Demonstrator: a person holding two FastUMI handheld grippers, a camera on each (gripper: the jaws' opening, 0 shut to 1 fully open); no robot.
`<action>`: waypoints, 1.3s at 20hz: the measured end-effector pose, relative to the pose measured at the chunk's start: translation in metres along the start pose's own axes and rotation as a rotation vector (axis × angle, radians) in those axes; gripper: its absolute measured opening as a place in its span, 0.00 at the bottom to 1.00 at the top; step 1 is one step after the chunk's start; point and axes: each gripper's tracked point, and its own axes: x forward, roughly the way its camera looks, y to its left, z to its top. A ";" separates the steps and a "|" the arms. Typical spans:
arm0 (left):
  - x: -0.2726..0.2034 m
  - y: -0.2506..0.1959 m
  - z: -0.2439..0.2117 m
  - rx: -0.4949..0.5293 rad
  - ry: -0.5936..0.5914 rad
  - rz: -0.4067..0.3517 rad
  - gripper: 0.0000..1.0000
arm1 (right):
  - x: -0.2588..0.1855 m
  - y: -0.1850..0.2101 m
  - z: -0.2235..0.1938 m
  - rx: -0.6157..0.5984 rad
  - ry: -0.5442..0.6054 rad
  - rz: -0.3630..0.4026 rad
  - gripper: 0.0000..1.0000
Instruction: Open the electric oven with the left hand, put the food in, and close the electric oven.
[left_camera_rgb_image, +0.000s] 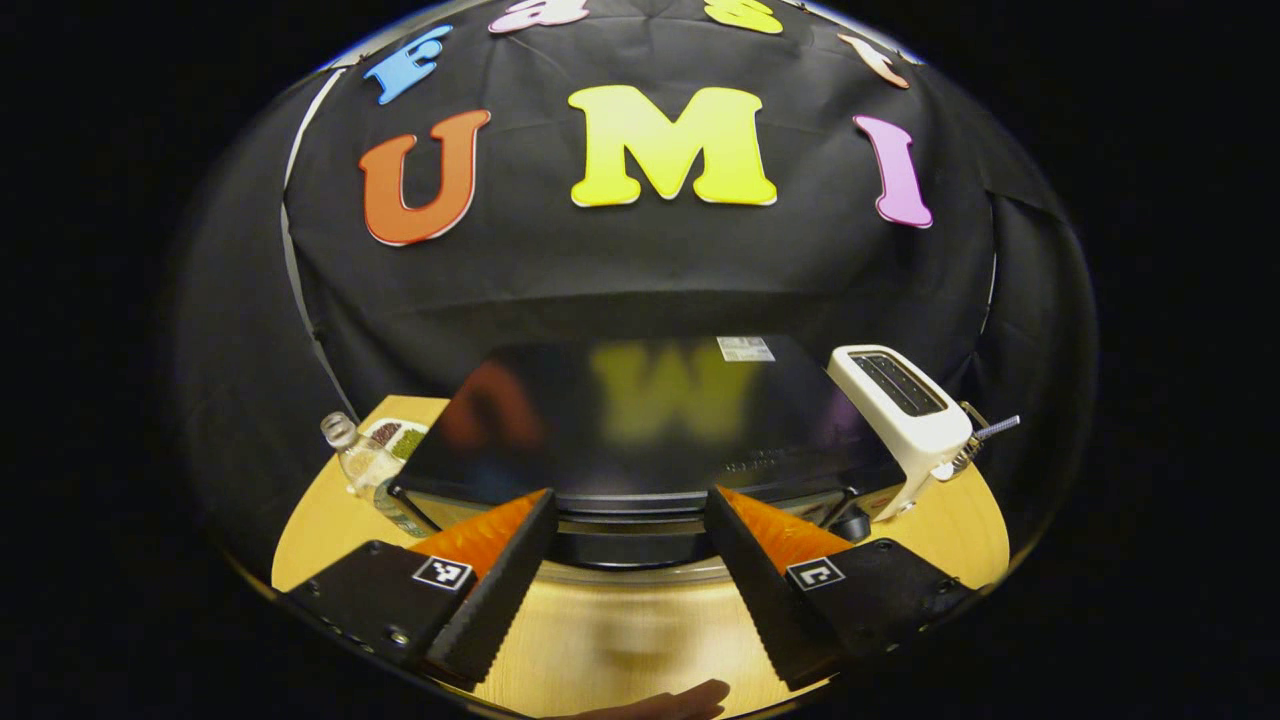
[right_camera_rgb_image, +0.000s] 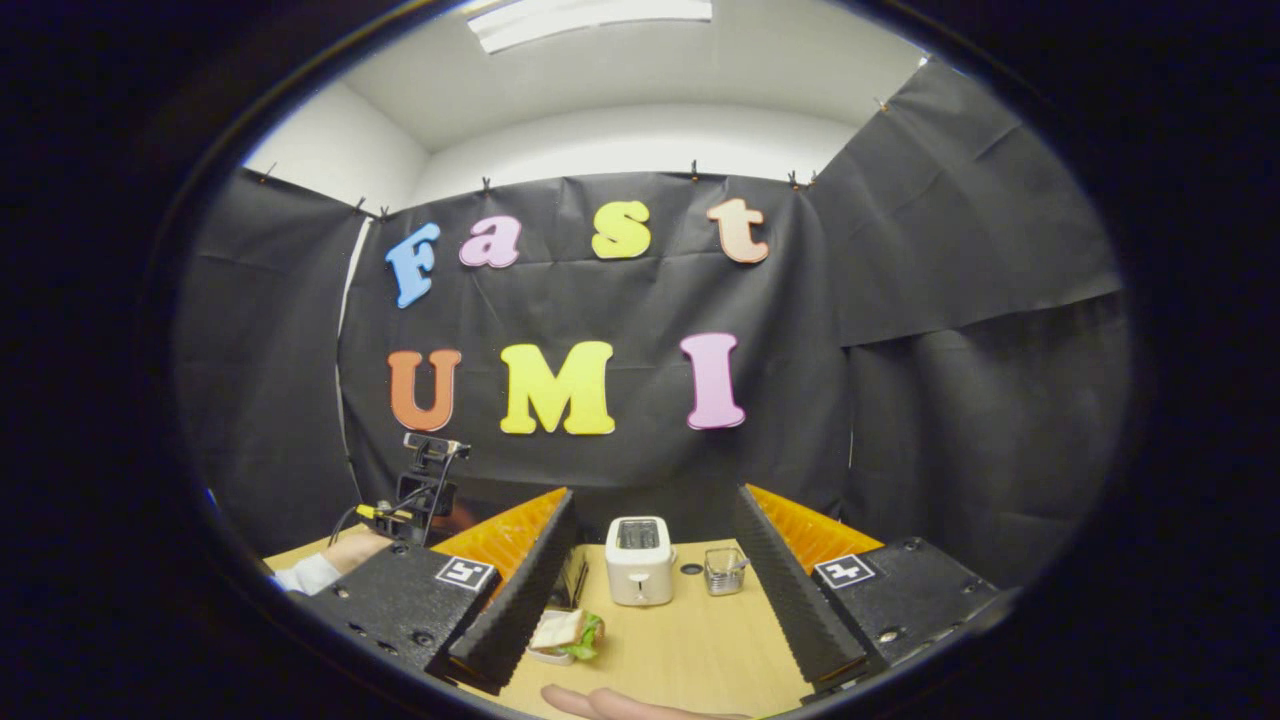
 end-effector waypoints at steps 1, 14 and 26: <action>0.001 0.000 -0.001 -0.003 0.013 -0.004 0.96 | 0.002 -0.002 0.000 0.004 0.002 -0.002 1.00; -0.042 -0.002 -0.039 0.009 -0.017 -0.024 0.97 | 0.002 0.011 -0.012 0.025 0.039 0.040 0.92; -0.082 -0.004 -0.148 -0.027 -0.012 -0.034 0.98 | -0.005 0.021 -0.017 0.037 0.050 0.077 0.92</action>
